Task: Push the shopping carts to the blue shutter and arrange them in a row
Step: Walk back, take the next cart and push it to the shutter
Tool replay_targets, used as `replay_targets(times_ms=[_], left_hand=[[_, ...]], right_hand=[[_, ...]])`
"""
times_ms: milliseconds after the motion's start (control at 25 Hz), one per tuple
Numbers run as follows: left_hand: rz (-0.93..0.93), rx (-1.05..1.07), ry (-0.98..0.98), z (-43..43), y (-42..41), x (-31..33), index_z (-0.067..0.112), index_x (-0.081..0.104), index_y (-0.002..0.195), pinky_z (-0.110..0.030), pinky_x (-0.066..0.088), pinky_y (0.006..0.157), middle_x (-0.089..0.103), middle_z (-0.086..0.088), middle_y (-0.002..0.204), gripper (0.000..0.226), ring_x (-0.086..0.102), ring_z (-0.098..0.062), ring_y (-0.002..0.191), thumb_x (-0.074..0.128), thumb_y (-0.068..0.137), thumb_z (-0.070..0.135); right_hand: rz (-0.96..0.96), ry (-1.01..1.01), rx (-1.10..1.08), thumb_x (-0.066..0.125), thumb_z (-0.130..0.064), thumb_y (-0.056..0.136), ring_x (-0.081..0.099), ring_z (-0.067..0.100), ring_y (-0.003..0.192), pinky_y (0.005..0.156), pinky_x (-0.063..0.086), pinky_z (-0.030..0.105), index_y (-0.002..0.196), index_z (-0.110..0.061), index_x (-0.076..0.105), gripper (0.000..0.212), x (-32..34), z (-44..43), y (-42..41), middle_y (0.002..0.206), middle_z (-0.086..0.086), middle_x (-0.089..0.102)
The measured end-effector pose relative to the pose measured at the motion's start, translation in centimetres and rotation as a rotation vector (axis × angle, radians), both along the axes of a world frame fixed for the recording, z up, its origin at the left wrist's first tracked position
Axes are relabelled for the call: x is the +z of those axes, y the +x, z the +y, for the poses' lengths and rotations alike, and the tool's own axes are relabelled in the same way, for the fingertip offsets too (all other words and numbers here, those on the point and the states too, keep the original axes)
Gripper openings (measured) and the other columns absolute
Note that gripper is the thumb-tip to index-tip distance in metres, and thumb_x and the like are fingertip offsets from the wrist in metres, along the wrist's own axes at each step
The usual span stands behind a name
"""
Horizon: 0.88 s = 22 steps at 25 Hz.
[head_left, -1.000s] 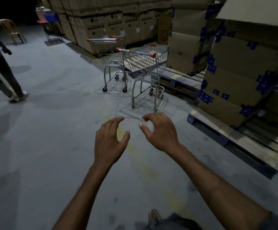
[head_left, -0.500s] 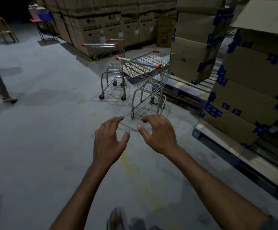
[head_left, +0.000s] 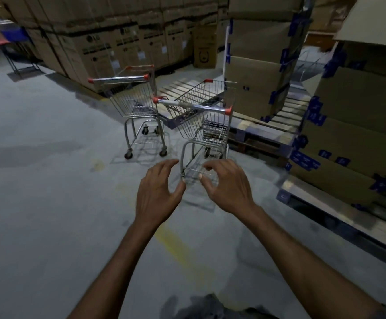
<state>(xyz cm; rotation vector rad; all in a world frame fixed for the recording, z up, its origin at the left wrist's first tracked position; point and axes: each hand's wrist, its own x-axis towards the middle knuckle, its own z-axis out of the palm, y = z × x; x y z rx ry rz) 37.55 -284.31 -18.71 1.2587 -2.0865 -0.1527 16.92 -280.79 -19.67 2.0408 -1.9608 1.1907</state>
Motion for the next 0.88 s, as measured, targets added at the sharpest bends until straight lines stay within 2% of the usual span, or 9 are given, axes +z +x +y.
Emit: replay_targets(times_ms=[200,360,480,600,720,880], left_hand=[[-0.020,-0.064,-0.021,-9.0,-1.3,-0.1,0.030,0.050,0.141,-0.039,0.044,0.097,0.056,0.007,0.138,0.052,0.052,-0.018,0.125,0.067,0.092,0.037],[-0.051,-0.118,-0.042,-16.8,-4.3,-0.6,0.029,0.049,0.142,-0.038,0.046,0.093,0.057,0.006,0.137,0.055,0.053,-0.018,0.123,0.066,0.091,0.040],[-0.036,-0.128,-0.031,-22.8,-7.2,-0.9,0.030,0.048,0.142,-0.039,0.047,0.094,0.056,0.008,0.137,0.054,0.053,-0.016,0.122,0.065,0.091,0.039],[-0.041,-0.146,-0.013,-28.4,-9.7,-0.7,0.035,0.045,0.142,-0.039,0.048,0.092,0.054,0.011,0.136,0.055,0.056,-0.017,0.116,0.064,0.092,0.042],[-0.052,-0.147,-0.001,-33.7,-12.1,-0.5,0.035,0.043,0.143,-0.039,0.048,0.090,0.052,0.011,0.137,0.057,0.058,-0.019,0.109,0.065,0.091,0.045],[-0.072,-0.138,0.027,-38.4,-14.1,-1.2,0.034,0.042,0.145,-0.041,0.045,0.097,0.051,0.008,0.140,0.059,0.051,-0.017,0.123,0.064,0.092,0.048]], right_hand=[[0.052,0.010,-0.079,0.068,-0.042,0.089,0.060,0.016,0.102,0.086,0.046,0.034,0.114,-0.025,0.069,0.030,0.1,-7.6,-0.5,0.108,-0.008,0.069],[0.085,0.008,-0.151,0.067,-0.042,0.088,0.059,0.016,0.103,0.087,0.048,0.038,0.115,-0.026,0.067,0.031,-0.9,-14.6,-3.7,0.109,-0.007,0.068],[0.068,0.016,-0.179,0.066,-0.042,0.088,0.057,0.014,0.102,0.086,0.048,0.037,0.117,-0.027,0.066,0.033,-1.4,-20.8,-6.8,0.109,-0.008,0.067],[0.064,0.022,-0.180,0.065,-0.043,0.088,0.058,0.014,0.103,0.087,0.046,0.034,0.119,-0.026,0.067,0.035,-1.4,-26.6,-9.2,0.111,-0.008,0.068],[0.081,0.065,-0.139,0.063,-0.046,0.088,0.057,0.016,0.106,0.088,0.047,0.037,0.121,-0.026,0.066,0.038,-1.6,-31.9,-11.5,0.113,-0.007,0.067],[0.066,0.098,-0.124,0.059,-0.049,0.089,0.056,0.017,0.108,0.090,0.047,0.038,0.120,-0.027,0.064,0.039,-2.1,-36.8,-13.6,0.115,-0.006,0.066]])
